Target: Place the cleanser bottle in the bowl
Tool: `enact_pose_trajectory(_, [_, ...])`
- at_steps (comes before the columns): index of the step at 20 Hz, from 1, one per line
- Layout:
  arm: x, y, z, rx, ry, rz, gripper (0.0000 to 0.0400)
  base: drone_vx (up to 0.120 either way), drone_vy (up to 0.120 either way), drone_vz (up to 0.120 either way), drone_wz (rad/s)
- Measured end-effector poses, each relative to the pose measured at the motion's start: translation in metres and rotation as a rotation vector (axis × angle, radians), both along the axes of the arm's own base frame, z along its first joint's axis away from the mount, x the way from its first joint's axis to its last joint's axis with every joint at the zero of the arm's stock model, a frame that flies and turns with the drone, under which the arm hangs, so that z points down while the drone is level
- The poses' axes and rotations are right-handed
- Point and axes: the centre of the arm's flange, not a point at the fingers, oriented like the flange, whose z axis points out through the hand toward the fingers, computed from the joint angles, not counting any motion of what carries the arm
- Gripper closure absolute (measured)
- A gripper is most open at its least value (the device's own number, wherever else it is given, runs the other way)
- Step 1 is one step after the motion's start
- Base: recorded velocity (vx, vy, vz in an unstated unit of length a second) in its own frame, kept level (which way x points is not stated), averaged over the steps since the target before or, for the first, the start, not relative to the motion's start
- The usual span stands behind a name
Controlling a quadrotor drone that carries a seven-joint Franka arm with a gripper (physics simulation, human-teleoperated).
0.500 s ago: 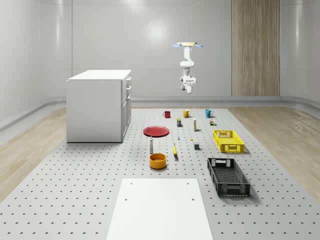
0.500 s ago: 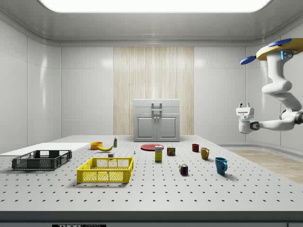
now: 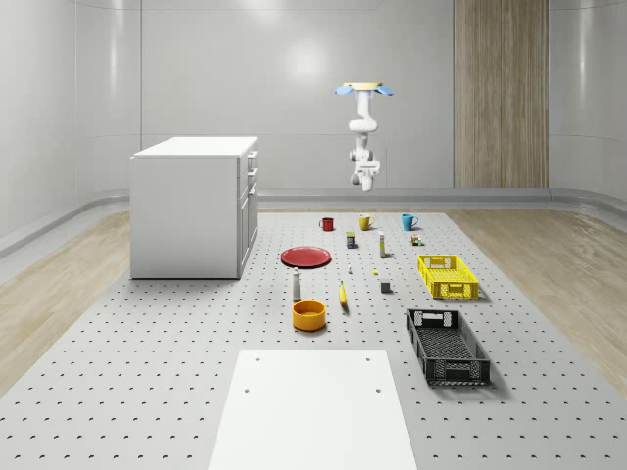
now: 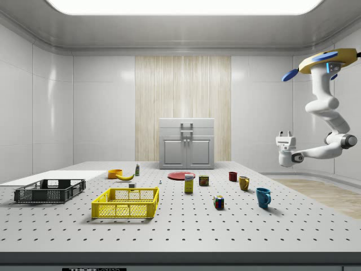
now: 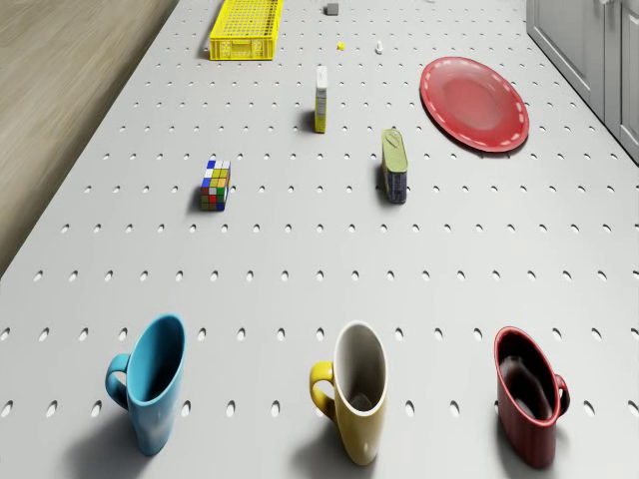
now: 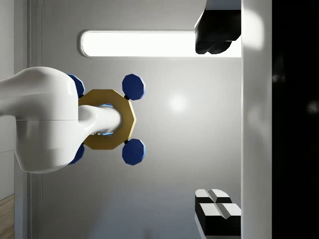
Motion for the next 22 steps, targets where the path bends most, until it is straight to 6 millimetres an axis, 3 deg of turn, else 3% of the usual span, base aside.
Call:
enact_pose_trajectory(8, [0.002,0.000,0.022,0.000,-0.006,0.000,0.0000,0.120,-0.120,0.000,0.000])
enact_pose_trajectory(22, [0.001,0.000,0.027,-0.001,-0.017,0.000,0.0000,0.120,-0.120,0.000,0.000])
